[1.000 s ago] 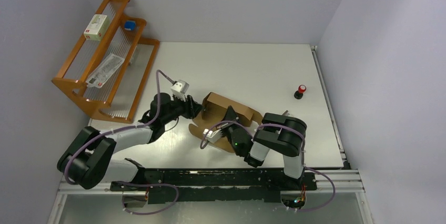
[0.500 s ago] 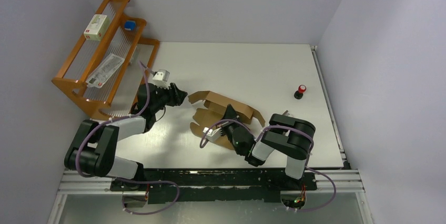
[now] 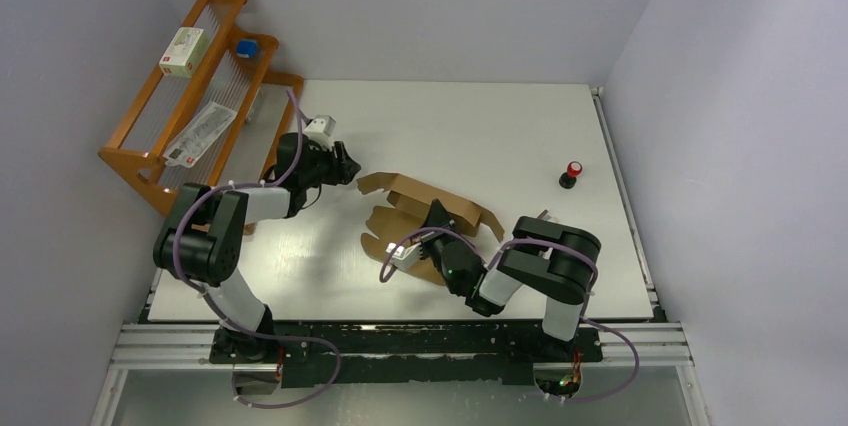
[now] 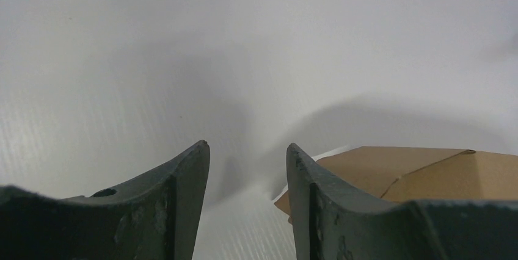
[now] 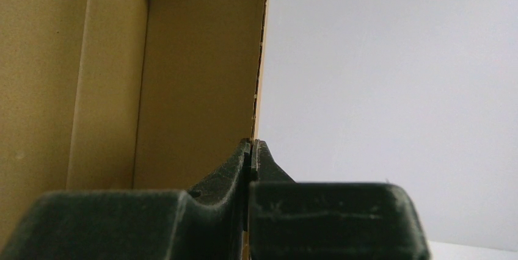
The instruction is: Fold the paper box
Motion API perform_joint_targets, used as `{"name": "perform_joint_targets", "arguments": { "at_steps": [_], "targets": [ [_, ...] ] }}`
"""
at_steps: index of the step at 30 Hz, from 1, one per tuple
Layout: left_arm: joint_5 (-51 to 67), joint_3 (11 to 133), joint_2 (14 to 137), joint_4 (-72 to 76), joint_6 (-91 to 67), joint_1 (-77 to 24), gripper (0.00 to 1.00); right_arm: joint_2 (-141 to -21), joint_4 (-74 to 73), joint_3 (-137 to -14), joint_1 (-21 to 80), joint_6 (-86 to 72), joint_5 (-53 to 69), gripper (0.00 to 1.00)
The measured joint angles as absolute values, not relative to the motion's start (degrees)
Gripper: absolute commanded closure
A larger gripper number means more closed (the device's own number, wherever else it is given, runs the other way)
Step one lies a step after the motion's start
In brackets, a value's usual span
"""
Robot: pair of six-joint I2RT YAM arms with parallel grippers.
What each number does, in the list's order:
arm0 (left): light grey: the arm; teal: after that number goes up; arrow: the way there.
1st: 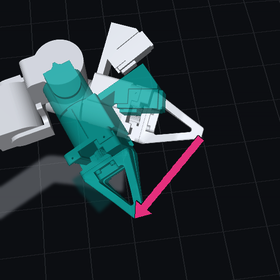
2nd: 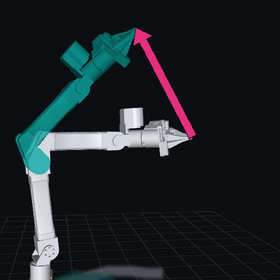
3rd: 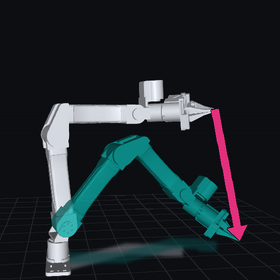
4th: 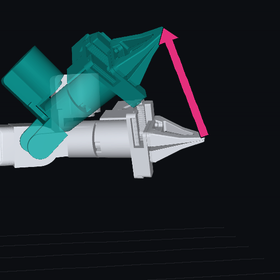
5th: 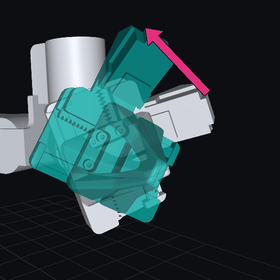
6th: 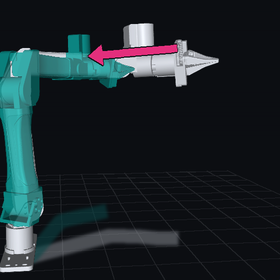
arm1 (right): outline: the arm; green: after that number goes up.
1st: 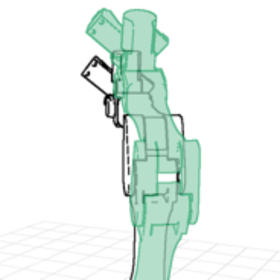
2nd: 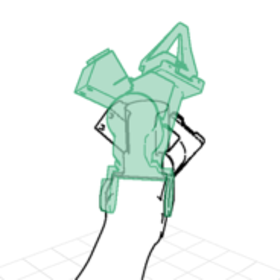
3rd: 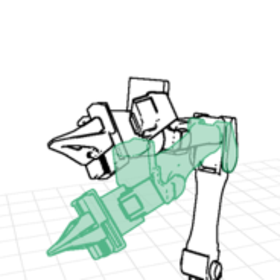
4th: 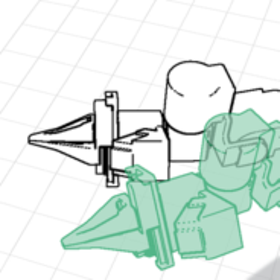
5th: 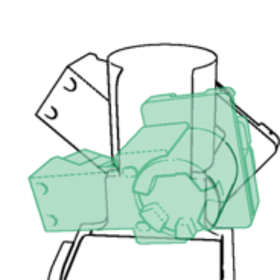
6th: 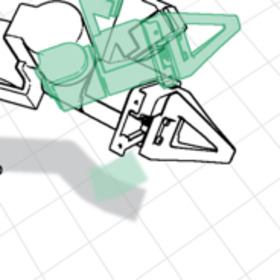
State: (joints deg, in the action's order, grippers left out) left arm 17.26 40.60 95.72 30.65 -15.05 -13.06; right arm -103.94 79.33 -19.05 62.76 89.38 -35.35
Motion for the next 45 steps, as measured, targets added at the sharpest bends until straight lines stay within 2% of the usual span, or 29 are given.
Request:
{"name": "perform_joint_targets", "arguments": {
  "at_steps": [6, 21, 31, 45],
  "targets": [
    [23.8, 42.9, 99.5, 30.4, -13.4, -13.4, 0.47, -101.8, 77.4, -19.1, 62.8, 89.3, -35.1, 1.0],
    [36.7, 41.8, 100.3, 34.4, -12.1, -14.9, 0.53, -96.2, 68.6, -20.2, 62.2, 86.4, -33.9, 1.0],
    [37.9, 37.9, 97.6, 34.3, -12.0, -15.9, 0.52, -96.3, 68.0, -20.5, 60.7, 85.0, -33.0, 1.0],
    [38.5, 37.5, 96.5, 34.6, -11.4, -17.8, 0.53, -92.8, 58.0, -23.4, 59.3, 80.0, -30.4, 1.0]
  ]
}}
